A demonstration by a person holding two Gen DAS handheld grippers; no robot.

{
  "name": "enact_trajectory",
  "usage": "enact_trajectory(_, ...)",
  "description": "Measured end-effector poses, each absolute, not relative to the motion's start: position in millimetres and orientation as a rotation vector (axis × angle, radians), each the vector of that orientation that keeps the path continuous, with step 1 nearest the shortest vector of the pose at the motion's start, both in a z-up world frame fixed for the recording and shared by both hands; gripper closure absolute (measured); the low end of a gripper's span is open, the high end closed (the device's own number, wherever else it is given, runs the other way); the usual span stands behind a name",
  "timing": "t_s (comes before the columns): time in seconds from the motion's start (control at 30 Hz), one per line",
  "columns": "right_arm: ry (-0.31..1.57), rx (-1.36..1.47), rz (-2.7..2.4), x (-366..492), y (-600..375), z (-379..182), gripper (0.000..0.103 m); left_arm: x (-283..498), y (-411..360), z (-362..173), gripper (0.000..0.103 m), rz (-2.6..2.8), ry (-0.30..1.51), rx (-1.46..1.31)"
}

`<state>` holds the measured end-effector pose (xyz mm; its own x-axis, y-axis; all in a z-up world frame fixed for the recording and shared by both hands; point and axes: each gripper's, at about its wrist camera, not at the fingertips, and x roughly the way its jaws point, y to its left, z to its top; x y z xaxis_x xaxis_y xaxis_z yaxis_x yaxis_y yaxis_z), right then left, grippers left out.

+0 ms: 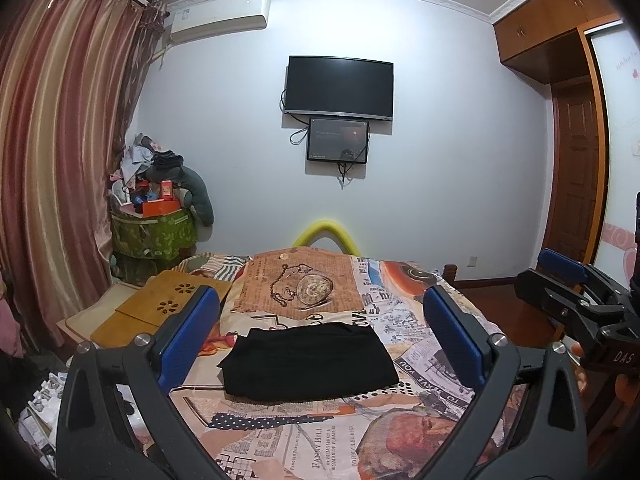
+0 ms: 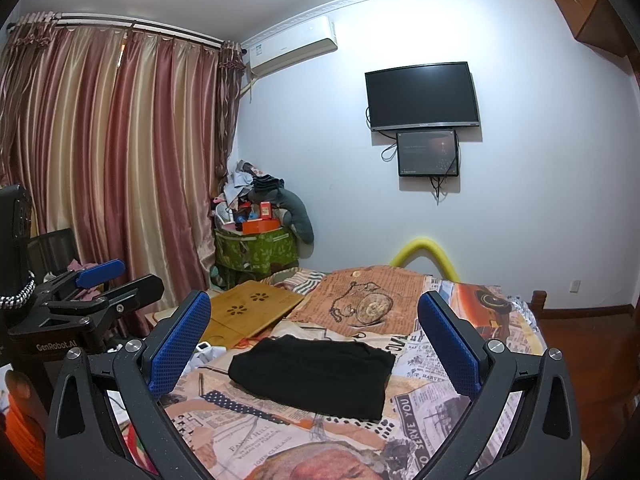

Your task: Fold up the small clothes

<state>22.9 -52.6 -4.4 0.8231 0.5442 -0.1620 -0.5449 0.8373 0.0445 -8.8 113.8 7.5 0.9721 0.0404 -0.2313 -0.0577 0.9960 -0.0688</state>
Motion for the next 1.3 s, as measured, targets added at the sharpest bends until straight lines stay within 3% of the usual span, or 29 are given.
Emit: enact_trajectory(1.3, 0.208, -0.003, 0.579, 24, -41, -8, 0.000, -3, 117, -2, 0.000, 0.017, 0.281, -0.121)
